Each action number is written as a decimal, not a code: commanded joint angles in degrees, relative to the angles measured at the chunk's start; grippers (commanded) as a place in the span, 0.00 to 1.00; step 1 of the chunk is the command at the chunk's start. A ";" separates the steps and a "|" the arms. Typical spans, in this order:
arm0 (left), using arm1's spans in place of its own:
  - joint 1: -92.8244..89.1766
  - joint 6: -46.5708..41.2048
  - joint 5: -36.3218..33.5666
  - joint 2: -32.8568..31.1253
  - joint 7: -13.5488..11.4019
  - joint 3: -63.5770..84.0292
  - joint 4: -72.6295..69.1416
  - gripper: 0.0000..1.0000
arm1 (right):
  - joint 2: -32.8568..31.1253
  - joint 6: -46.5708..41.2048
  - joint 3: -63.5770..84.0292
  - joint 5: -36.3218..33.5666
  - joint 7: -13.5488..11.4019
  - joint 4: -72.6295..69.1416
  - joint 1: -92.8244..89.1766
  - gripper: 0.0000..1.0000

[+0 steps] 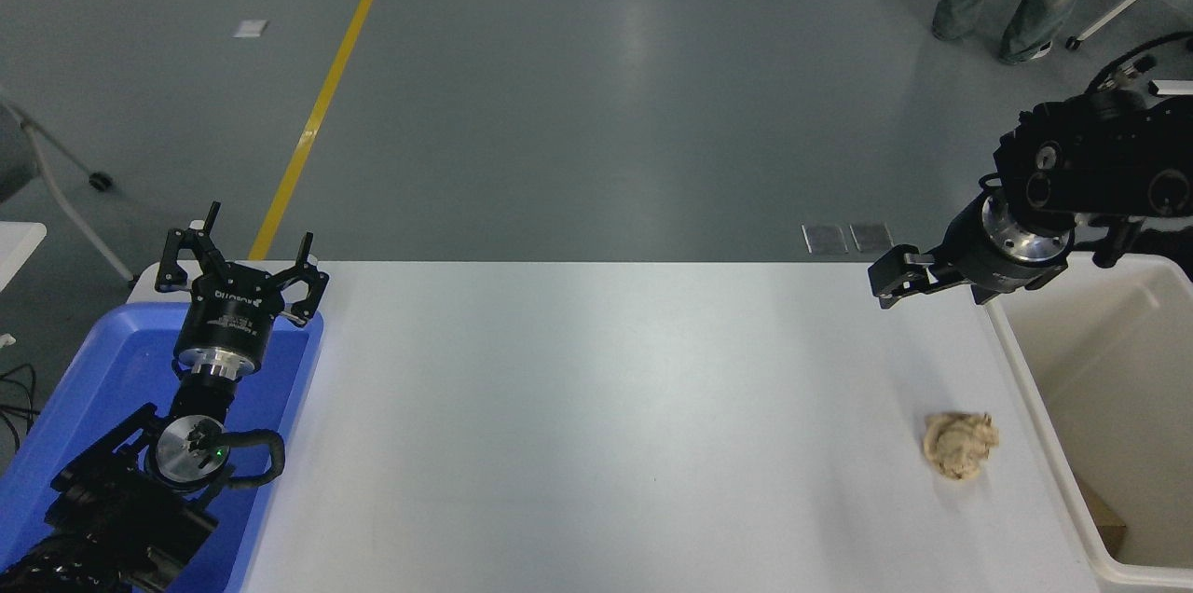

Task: Pick up paper ball place in dustbin

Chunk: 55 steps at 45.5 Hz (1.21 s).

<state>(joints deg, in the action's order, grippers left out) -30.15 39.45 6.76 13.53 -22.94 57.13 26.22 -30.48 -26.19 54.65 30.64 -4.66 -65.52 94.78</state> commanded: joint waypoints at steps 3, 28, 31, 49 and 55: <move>0.00 0.01 0.01 0.00 0.00 0.00 -0.03 1.00 | -6.52 3.16 -11.22 8.21 0.09 3.55 -14.88 1.00; 0.00 0.01 0.01 0.00 0.00 0.00 0.06 1.00 | -2.13 13.18 -19.66 9.00 0.53 15.33 -33.43 1.00; 0.00 0.01 0.01 0.00 0.00 0.00 0.06 1.00 | -1.33 13.89 -20.63 9.00 0.62 15.42 -34.22 0.99; 0.00 0.01 0.01 0.00 0.00 0.00 0.06 1.00 | 1.13 16.70 -20.46 9.00 1.32 18.06 -36.86 0.00; 0.00 0.01 -0.08 0.00 0.00 0.00 -0.03 1.00 | -0.80 15.83 -20.02 9.00 1.85 16.92 -34.76 0.00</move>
<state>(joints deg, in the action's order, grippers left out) -30.15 39.46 6.76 13.54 -22.94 57.13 26.23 -30.01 -10.32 34.32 39.58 -3.48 -48.23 59.01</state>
